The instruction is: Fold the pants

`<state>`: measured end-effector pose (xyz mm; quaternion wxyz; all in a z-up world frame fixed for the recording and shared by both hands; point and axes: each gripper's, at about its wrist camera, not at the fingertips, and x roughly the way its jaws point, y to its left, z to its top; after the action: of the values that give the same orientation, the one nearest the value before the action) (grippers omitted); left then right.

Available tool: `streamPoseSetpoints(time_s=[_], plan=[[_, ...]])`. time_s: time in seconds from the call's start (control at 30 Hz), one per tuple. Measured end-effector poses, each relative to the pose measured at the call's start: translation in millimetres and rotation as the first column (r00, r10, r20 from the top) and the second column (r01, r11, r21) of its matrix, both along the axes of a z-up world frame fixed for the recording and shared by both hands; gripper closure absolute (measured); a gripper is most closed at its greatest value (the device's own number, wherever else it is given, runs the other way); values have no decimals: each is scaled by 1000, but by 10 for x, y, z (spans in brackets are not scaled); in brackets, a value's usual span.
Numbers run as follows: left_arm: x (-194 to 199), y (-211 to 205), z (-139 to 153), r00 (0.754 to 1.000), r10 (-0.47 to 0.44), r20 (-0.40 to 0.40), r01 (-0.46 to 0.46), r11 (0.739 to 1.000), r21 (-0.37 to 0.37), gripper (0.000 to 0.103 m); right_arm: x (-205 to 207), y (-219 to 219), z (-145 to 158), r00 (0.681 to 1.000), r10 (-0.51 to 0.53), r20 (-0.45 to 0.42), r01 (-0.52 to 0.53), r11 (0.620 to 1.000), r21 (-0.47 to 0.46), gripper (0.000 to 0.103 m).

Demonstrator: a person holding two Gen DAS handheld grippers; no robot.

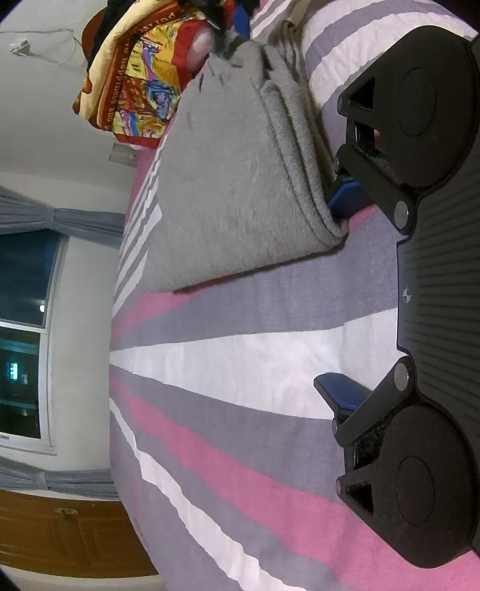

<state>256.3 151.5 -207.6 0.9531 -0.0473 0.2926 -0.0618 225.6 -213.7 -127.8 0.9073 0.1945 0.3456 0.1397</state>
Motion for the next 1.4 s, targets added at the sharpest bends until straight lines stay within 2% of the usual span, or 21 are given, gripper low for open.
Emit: streamPoseSetpoints(time_s=[0.03, 0.1, 0.17, 0.2, 0.33, 0.37, 0.43, 0.47, 0.57, 0.63, 0.7, 0.77, 0.8, 0.97, 1.03, 1.07, 1.13, 1.17, 1.23, 1.33, 1.4], plan=[[4, 4, -5, 1000, 0, 0, 0, 1000, -1, 13, -105, -30, 53, 999, -13, 48, 13, 1000, 8, 4], [18, 2, -18, 1000, 1, 1, -1, 1000, 0, 13, -195, -82, 3, 998, -4, 61, 1, 998, 55, 11], [23, 6, -26, 1000, 1, 2, -1, 1000, 0, 12, -102, -46, -139, 999, 3, -32, -2, 1000, 16, 35], [23, 5, -25, 1000, 1, 1, -1, 1000, -1, 12, -49, -30, -206, 998, -8, -58, 8, 1000, 6, 39], [19, -7, -42, 1000, 4, 6, -4, 1000, -4, 12, 186, 30, -355, 991, -13, -131, 23, 997, 75, 32], [17, -12, -49, 1000, 6, 7, -6, 1000, -5, 12, 239, 71, -346, 990, -10, -142, 18, 998, 55, 37], [23, -18, -52, 1000, 7, 5, -7, 1000, -2, 12, 307, 156, -257, 992, 17, -122, -15, 1000, 21, 59], [26, -16, -52, 1000, 8, 5, -8, 1000, -3, 12, 278, 158, -164, 996, 25, -86, -24, 1000, 13, 62], [25, -27, -49, 1000, 9, 4, -9, 1000, -3, 12, 78, 154, 177, 993, 88, 74, -90, 996, 18, 64], [34, -26, -44, 1000, 8, 3, -8, 1000, -1, 11, -60, 108, 268, 987, 98, 129, -98, 995, -7, 64], [43, -37, -45, 1000, 9, 2, -9, 1000, 1, 8, -58, 14, 104, 993, 74, 92, -71, 997, -40, 64], [62, -46, -39, 1000, 4, -4, -4, 1000, 6, 7, 105, -104, -282, 997, 36, -71, -40, 998, -55, 65], [67, -52, -31, 1000, 2, -7, -2, 1000, 9, 7, 153, -167, -393, 992, 24, -120, -25, 1000, -12, 65], [65, -49, -13, 1000, 1, -13, -1, 1000, 13, 7, -60, -216, -80, 999, 16, 36, -18, 997, 76, 65], [70, -61, -12, 1000, -3, -15, 3, 1000, 17, 6, -84, -258, -32, 998, -4, 69, 0, 998, 60, 65], [74, -72, -12, 1000, -4, -18, 5, 1000, 23, 5, -72, -287, -94, 999, -20, 49, 18, 999, 35, 65], [97, -88, -7, 1000, -10, -27, 11, 999, 33, 3, 62, -355, -408, 995, -51, -85, 52, 999, 9, 65], [107, -90, -1, 999, -12, -35, 13, 999, 37, 3, 87, -414, -540, 992, -49, -114, 54, 997, 49, 63], [97, -84, 40, 998, -31, -57, 34, 998, 52, 3, 16, -469, -517, 995, -29, -99, 37, 996, 85, 59], [-41, 26, 201, 996, -57, -62, 61, 996, 71, 3, -240, -450, -252, 999, -47, 17, 47, 999, -26, 44], [-150, 129, 419, 999, -42, 8, 42, 999, 16, 6, -411, -463, -65, 991, -27, 133, 40, 994, -99, 56]])
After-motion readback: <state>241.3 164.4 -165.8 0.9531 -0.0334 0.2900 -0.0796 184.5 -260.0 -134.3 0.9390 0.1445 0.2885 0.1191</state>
